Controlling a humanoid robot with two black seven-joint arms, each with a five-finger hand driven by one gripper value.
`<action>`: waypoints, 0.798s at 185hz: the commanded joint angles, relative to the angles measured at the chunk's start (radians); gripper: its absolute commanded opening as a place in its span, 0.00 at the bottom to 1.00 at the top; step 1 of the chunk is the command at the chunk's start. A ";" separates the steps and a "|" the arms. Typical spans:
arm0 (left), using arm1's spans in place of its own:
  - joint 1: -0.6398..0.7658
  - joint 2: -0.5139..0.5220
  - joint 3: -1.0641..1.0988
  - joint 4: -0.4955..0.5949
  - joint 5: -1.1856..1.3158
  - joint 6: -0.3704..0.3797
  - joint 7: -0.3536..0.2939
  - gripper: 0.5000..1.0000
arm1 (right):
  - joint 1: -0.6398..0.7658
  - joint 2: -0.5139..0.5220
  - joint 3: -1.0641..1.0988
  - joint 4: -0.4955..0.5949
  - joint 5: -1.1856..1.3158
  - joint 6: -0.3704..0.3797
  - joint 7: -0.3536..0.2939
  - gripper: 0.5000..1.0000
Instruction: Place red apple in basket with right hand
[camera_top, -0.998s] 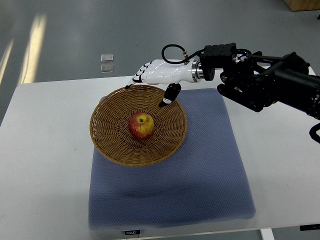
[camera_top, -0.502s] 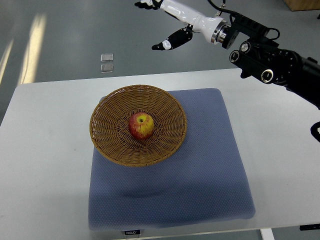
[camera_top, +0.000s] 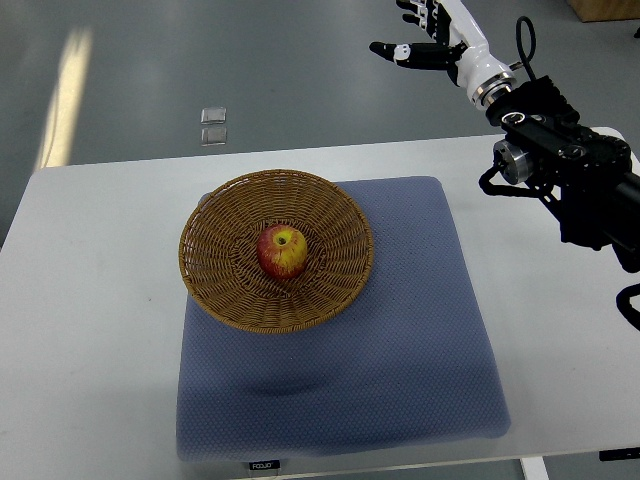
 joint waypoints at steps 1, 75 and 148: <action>0.000 0.000 0.000 0.000 0.000 -0.001 0.000 1.00 | -0.021 0.001 0.004 -0.001 0.132 0.008 -0.044 0.83; 0.000 0.000 0.000 0.000 0.000 -0.001 0.000 1.00 | -0.108 0.017 0.018 0.002 0.461 0.236 -0.179 0.84; 0.000 0.000 0.000 0.000 0.000 0.001 0.000 1.00 | -0.153 0.032 0.153 -0.008 0.465 0.319 -0.167 0.84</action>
